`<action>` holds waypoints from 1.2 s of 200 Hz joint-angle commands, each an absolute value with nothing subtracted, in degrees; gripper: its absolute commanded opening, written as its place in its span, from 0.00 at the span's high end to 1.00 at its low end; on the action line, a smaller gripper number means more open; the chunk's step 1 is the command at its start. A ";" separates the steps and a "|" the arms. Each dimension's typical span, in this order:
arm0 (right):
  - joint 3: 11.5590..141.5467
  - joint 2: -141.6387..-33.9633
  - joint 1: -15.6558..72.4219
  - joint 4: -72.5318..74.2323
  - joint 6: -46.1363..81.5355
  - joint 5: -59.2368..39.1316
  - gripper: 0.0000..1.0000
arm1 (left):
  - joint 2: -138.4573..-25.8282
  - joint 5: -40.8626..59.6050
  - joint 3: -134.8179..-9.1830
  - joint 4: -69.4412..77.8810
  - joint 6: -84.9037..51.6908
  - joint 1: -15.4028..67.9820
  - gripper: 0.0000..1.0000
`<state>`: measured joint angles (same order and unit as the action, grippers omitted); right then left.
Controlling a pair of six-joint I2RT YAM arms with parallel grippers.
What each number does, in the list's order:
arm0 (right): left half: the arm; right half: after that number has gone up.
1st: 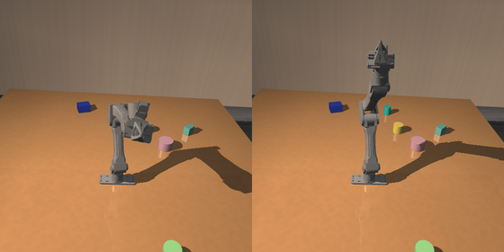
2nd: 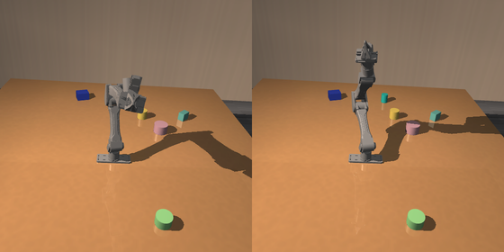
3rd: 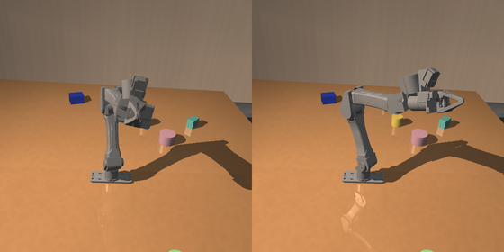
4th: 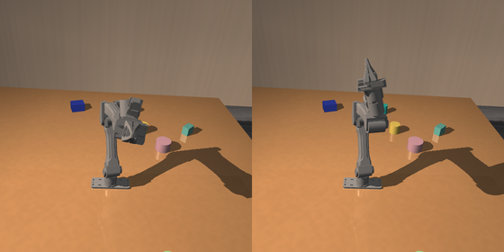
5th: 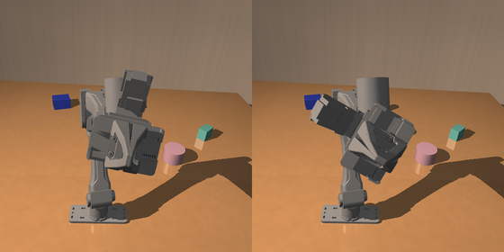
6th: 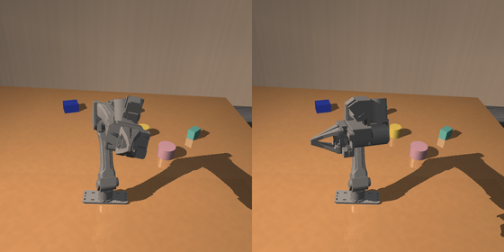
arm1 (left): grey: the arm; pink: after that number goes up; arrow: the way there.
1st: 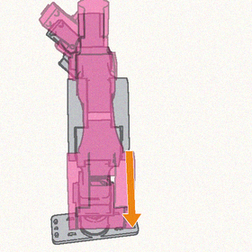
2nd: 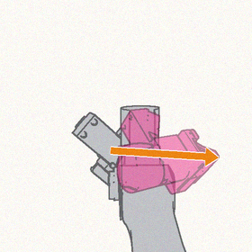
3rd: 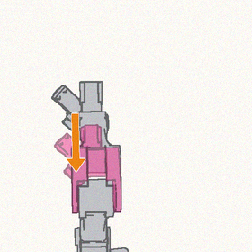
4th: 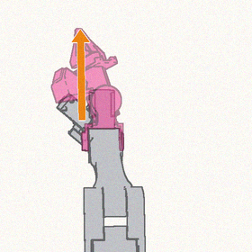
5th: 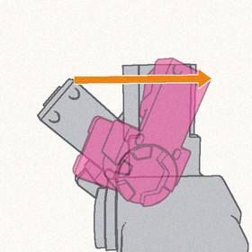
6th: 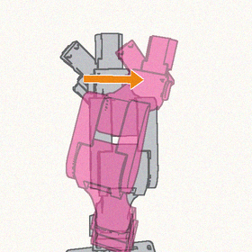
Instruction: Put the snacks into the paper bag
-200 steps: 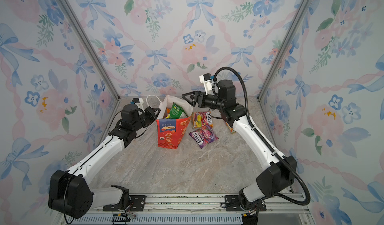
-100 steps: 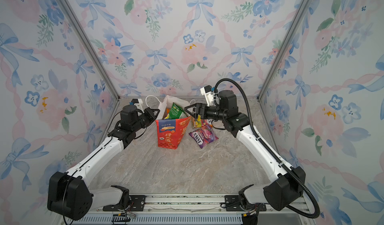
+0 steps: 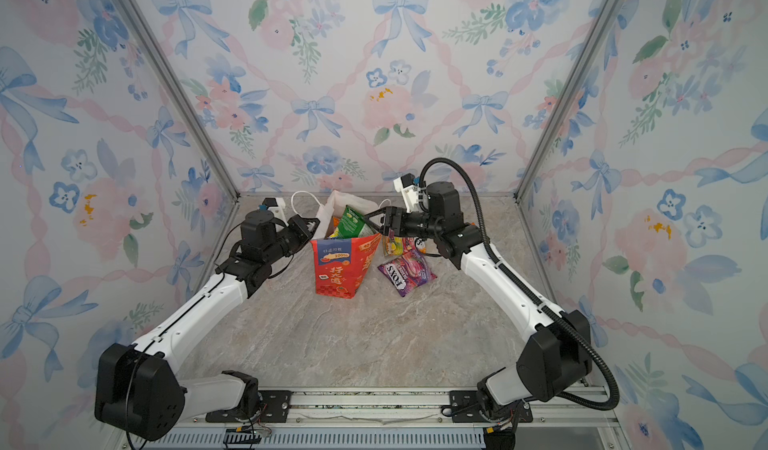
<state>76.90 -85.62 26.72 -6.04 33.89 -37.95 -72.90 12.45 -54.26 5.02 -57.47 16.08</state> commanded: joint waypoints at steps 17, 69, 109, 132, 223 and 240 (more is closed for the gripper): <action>79.35 -88.23 26.73 -0.18 35.42 -40.24 0.14 | -72.59 12.22 -53.80 4.30 -56.25 15.56 0.90; 79.29 -91.75 27.16 14.38 45.17 -43.37 0.14 | -72.87 12.30 -53.79 4.65 -56.34 15.55 0.90; 83.24 -96.42 26.81 27.13 56.25 -48.11 0.14 | -73.44 12.89 -53.79 5.33 -56.51 15.56 0.90; 89.97 -97.51 27.48 19.39 52.92 -49.34 0.14 | -73.91 13.55 -53.87 6.37 -57.03 15.52 0.90; 106.93 -98.96 29.31 -2.03 41.39 -51.45 0.15 | -76.19 13.32 -57.74 7.03 -56.45 17.44 0.92; 105.08 -98.89 29.61 -1.62 40.96 -51.15 0.15 | -75.63 11.41 -56.90 6.98 -56.34 17.96 0.92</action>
